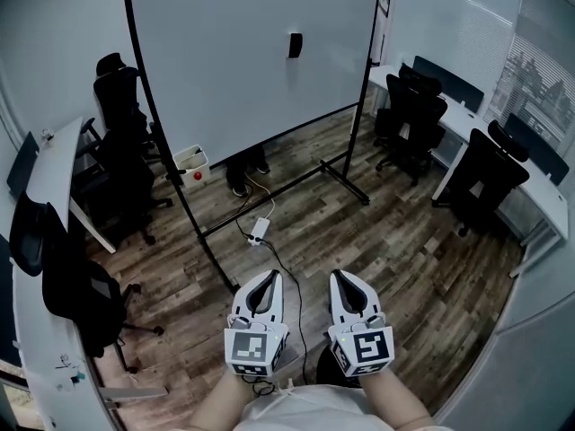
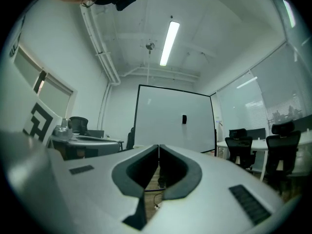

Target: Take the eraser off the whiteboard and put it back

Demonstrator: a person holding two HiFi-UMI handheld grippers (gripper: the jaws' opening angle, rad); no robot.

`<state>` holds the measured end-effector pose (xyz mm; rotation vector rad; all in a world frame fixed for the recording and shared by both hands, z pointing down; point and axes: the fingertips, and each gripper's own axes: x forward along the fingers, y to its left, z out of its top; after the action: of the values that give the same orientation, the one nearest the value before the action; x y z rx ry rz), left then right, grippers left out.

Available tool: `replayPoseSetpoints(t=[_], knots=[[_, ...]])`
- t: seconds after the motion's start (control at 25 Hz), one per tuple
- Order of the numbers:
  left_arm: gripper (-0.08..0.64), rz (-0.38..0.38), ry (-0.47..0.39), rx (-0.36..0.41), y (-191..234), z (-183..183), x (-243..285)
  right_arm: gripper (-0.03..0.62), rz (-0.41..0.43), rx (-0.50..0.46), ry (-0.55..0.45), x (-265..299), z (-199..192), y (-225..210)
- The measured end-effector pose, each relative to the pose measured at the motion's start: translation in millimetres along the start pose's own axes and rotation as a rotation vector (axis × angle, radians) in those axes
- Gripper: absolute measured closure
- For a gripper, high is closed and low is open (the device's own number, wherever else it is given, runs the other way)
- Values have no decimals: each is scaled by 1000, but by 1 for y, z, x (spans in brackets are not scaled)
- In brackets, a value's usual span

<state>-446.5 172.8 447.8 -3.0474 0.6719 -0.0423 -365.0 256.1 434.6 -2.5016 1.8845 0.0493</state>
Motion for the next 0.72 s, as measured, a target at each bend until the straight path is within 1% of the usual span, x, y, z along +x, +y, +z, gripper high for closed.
replayPoseSetpoints(t=[0.08, 0.2, 0.36, 0.48, 0.6, 0.72], knots=[[543, 12, 4, 2, -3, -2, 25, 565, 9, -11, -11, 15, -1, -22], [543, 34, 8, -7, -10, 2, 73, 565, 30, 3, -13, 45, -2, -62], [543, 57, -12, -18, -24, 13, 146, 565, 86, 1, -7, 90, -1, -115], [543, 71, -27, -40, -32, 18, 200, 565, 122, -8, -12, 120, 3, -158], [543, 100, -33, -33, -38, 21, 244, 565, 153, -23, -22, 143, 6, -196], [543, 124, -20, -26, -41, 17, 278, 565, 173, -24, -16, 165, 0, -225]])
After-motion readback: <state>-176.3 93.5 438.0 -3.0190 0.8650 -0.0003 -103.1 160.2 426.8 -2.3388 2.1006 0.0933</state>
